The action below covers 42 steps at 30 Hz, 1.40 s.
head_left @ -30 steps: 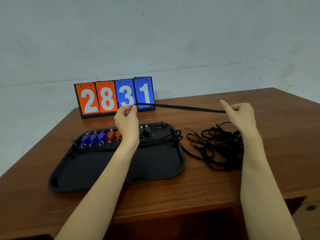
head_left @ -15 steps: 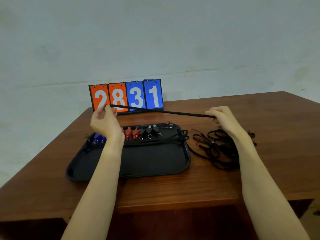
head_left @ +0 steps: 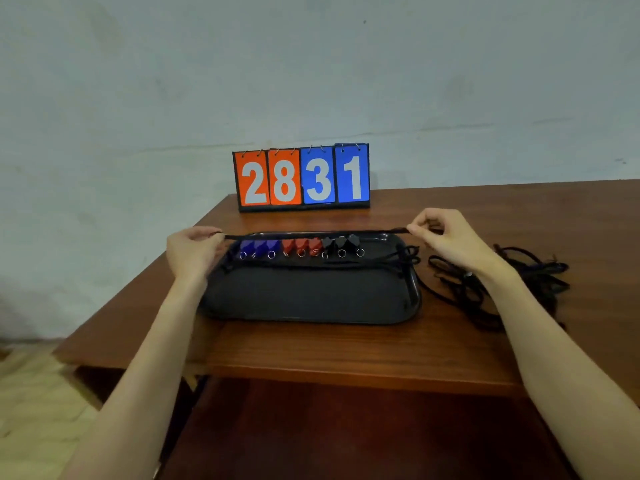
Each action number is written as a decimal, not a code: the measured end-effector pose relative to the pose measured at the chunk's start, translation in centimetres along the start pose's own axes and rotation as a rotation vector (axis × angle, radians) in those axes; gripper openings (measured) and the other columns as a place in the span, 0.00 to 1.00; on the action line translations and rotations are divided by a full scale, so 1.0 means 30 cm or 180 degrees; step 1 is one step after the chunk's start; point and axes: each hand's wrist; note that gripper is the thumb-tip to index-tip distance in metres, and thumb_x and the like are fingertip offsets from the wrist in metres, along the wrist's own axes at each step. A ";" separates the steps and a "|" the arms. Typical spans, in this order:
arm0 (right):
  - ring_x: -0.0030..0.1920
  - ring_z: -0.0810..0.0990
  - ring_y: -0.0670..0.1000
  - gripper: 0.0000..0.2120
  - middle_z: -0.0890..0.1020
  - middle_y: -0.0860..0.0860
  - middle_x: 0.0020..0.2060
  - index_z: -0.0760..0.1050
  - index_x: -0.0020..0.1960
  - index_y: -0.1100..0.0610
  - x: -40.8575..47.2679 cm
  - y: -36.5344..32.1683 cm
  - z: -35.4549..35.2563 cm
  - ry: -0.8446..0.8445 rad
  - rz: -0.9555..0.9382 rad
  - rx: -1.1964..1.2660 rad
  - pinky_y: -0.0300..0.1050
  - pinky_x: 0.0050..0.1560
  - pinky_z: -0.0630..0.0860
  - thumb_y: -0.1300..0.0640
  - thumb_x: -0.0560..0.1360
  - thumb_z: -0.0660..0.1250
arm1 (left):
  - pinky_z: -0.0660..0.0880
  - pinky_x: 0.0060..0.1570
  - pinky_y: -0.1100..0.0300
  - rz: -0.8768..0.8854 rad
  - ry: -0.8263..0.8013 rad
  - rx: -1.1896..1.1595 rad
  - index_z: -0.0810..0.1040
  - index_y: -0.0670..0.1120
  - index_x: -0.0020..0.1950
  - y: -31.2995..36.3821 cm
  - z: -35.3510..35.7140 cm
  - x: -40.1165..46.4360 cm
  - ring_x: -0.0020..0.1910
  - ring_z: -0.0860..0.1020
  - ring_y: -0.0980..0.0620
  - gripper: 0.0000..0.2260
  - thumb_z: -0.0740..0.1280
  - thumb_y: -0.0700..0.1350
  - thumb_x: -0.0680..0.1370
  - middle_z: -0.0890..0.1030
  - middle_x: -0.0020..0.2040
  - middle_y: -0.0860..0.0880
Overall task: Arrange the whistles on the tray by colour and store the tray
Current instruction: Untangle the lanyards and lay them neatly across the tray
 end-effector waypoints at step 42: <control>0.51 0.74 0.50 0.06 0.78 0.54 0.52 0.78 0.52 0.57 0.006 0.051 -0.030 0.0796 0.0192 -0.0902 0.45 0.55 0.70 0.59 0.75 0.67 | 0.72 0.62 0.48 0.1899 -0.0613 0.2601 0.79 0.47 0.62 0.005 0.062 -0.100 0.63 0.74 0.47 0.15 0.68 0.46 0.76 0.77 0.65 0.46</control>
Point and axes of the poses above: each hand's wrist, its own x-axis towards the middle knuckle, its own z-axis out of the palm, y = z × x
